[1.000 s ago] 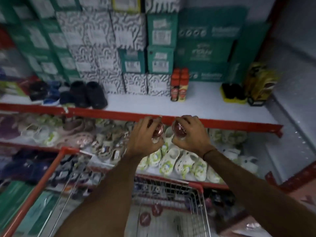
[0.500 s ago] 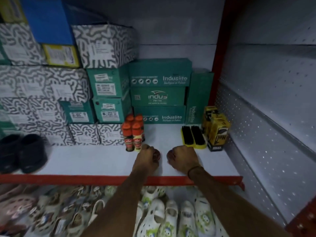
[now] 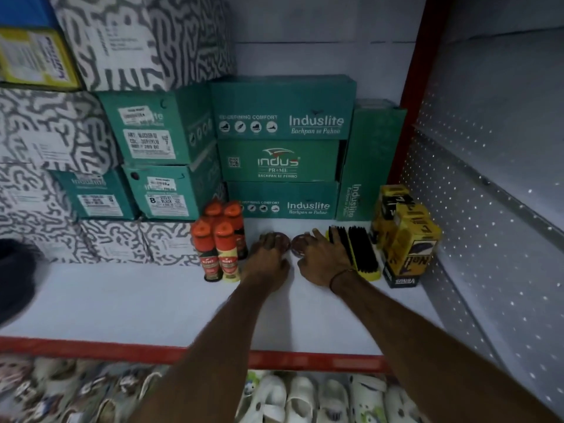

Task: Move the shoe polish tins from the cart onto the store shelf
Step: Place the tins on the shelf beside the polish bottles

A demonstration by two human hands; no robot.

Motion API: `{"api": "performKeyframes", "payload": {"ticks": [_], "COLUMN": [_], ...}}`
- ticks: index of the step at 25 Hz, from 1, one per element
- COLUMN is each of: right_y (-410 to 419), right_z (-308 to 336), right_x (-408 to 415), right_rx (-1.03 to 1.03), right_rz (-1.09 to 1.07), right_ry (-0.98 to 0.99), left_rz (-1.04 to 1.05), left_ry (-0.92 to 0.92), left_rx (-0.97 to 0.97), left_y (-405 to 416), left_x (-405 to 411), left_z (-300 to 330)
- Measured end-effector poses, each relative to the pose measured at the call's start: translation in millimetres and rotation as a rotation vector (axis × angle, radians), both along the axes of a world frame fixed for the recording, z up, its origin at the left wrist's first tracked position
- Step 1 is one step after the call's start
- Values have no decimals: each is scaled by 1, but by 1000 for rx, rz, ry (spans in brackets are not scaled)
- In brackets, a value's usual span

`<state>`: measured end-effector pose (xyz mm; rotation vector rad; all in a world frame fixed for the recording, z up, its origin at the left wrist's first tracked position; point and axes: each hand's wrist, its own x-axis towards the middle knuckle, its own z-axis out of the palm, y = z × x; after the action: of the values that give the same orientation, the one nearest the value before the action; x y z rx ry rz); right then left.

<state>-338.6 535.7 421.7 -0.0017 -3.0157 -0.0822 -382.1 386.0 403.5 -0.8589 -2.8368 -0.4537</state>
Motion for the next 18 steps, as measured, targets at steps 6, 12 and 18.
{"api": "performKeyframes", "payload": {"ticks": [6,12,18], "right_y": [7,-25,-112], "right_z": [-6,11,0], "right_x": [-1,54,141], "right_rx": [24,-161,-196], "right_rz": [-14,-42,138], "right_ry": [20,315,619], "left_rz": [36,-70,-24], "left_ry": [-49,167,411], "left_rx": [-26,281,362], "left_y": [4,-33,-116], "left_x": [-4,60,142], "left_z": [-4,21,13]}}
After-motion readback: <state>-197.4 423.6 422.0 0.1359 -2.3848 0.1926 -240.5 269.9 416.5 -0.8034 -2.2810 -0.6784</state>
